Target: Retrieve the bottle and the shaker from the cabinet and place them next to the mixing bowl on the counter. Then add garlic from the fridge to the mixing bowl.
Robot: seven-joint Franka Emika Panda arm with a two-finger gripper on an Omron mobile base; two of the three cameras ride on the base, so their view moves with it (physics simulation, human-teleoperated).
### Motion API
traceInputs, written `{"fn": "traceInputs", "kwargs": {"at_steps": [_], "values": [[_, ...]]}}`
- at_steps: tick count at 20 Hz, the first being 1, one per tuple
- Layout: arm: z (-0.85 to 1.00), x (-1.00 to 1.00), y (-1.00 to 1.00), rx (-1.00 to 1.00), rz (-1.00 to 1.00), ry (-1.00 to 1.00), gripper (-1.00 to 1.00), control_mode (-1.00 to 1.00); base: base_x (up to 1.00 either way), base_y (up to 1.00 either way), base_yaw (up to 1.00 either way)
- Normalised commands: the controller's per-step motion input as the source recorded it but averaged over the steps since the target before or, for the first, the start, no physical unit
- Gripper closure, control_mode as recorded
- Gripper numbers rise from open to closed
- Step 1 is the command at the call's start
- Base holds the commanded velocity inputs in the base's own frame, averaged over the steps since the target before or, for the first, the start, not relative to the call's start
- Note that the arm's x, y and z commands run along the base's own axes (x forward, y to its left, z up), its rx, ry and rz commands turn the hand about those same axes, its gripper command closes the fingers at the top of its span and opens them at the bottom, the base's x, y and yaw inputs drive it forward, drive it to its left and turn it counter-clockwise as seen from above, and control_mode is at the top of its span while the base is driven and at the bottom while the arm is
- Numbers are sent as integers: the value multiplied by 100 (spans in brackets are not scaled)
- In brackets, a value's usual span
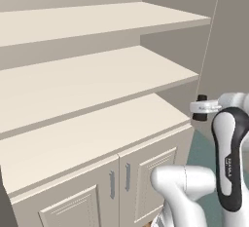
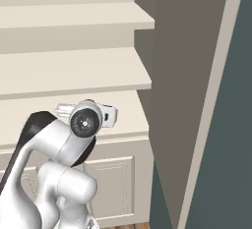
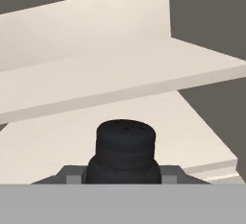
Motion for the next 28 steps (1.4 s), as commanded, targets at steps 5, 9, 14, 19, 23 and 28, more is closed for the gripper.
{"fn": "traceInputs", "kwargs": {"at_steps": [5,9,14,19,23,28], "values": [[35,-80,7,-1,-1,7,100,-100,0,0,0],[-2,-16,17,-4,-1,-1,100,-100,0,0,0],[0,0,4,-1,0,0,100,-100,0,0,0],[0,0,0,0,0,0,100,-100,0,0,0],[0,0,0,0,0,0,100,100,-18,0,-1],[0,0,0,0,0,0,100,100,-100,-16,-13]]}}
